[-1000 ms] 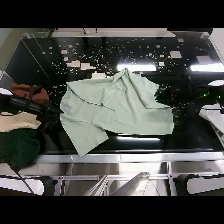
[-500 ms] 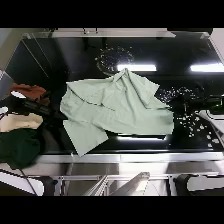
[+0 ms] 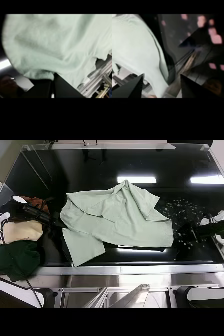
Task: Fold the shirts.
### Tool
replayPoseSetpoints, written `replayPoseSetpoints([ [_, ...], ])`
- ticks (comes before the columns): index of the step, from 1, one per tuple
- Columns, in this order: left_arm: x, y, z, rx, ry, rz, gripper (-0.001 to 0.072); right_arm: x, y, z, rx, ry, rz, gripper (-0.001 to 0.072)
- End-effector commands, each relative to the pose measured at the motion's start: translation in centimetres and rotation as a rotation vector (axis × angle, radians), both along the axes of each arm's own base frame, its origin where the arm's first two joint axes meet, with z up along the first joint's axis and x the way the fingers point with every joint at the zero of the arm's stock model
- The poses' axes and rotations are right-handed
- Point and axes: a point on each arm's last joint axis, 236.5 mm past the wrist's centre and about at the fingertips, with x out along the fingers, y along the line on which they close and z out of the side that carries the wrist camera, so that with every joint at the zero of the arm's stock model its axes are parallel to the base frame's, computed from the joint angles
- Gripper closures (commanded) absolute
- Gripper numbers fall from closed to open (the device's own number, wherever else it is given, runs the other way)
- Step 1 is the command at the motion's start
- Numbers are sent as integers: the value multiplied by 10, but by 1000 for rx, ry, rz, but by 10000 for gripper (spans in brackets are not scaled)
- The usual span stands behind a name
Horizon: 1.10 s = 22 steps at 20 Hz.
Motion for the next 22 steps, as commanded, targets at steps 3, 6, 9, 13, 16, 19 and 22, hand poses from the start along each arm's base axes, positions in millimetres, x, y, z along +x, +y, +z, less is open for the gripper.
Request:
replayPoseSetpoints([
  [3,-17,-3,4,-46,61,-17,687,-9,51,-22,32,-35,80,215],
  [6,-14,10,7,-47,52,23,687,-6,72,-24,19,-55,143,215],
  [9,-15,23,10,-55,57,54,687,-15,86,-15,69,-42,197,215],
  [13,-18,33,13,-68,70,77,687,-20,78,-7,113,-48,190,215],
  [16,-19,32,14,-72,73,74,687,-24,81,-5,129,-53,210,323],
  [19,-23,31,17,-84,87,61,687,-29,83,0,156,-52,227,393],
  [22,-27,30,19,-95,100,53,687,-29,81,-1,147,-64,231,251],
])
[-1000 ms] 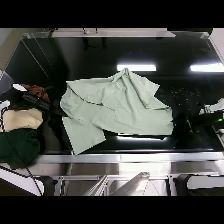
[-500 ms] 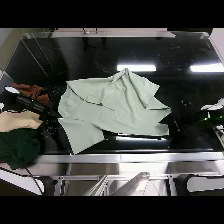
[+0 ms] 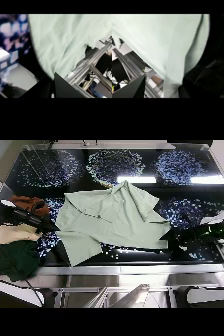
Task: Fold the shirts.
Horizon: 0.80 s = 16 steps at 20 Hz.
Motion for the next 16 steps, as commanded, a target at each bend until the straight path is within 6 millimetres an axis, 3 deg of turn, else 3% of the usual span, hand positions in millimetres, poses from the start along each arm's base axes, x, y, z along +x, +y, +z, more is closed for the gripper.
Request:
replayPoseSetpoints([
  [1,-7,0,5,-20,20,-15,687,-2,-2,3,15,-5,4,251],
  [3,-7,4,6,-25,18,-7,687,0,-14,4,12,-6,-32,251],
  [6,-2,19,4,-14,4,39,687,20,-51,12,11,-46,-172,251],
  [8,6,35,10,-1,-16,83,687,26,-59,15,22,-58,-222,251],
  [12,16,39,25,-33,-38,108,687,18,-35,4,8,-40,-153,251],
  [16,15,24,29,-56,-53,54,687,-22,-5,-10,-6,98,-30,251],
])
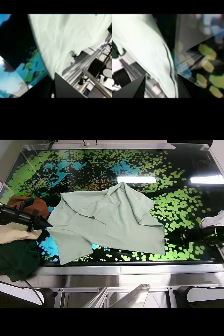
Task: Fold the shirts.
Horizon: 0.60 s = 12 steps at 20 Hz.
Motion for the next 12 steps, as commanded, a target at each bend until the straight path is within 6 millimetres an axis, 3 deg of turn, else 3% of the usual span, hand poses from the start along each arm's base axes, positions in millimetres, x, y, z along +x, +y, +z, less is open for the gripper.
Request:
replayPoseSetpoints([
  [1,1,-10,5,-20,-20,-38,687,-33,17,-13,-15,132,61,251],
  [4,1,-10,5,-21,-20,-39,687,-43,33,-24,-6,168,21,252],
  [9,-2,-11,7,-30,-12,-48,687,-21,58,-14,49,71,2,263],
  [10,-3,-12,8,-35,-8,-52,687,-18,58,-14,48,68,-7,381],
  [11,-4,-12,8,-36,-6,-54,687,-18,56,-17,34,67,-12,555],
  [12,-4,-12,9,-36,-7,-54,687,-15,54,-22,16,67,-28,594],
])
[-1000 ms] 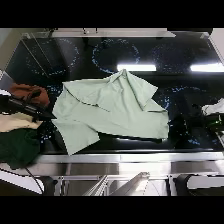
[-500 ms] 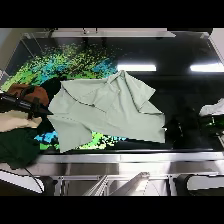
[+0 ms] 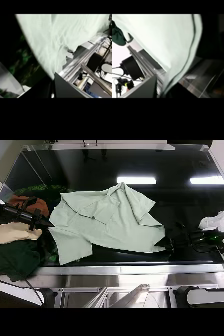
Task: Fold the shirts.
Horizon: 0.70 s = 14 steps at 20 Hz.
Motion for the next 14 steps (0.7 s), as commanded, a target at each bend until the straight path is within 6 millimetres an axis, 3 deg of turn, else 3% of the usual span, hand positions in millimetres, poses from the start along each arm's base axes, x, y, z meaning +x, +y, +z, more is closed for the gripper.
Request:
replayPoseSetpoints([
  [1,-2,-1,2,-6,4,-8,687,19,-6,-18,-84,-30,-80,595],
  [8,-1,-1,1,-5,3,-7,686,27,-6,-18,-79,4,-135,605],
  [10,0,-2,1,-3,-1,-8,686,29,-4,-14,-63,-14,-133,693],
  [11,0,-3,2,-12,-15,-15,686,29,-4,-14,-61,-15,-136,694],
  [12,1,-12,15,-83,-38,-23,687,28,1,-4,-19,-39,-115,695],
  [13,10,-25,47,-224,-99,0,687,28,10,19,64,-85,-92,695],
  [14,25,-36,90,-375,-212,50,688,33,19,54,172,-160,-88,695],
])
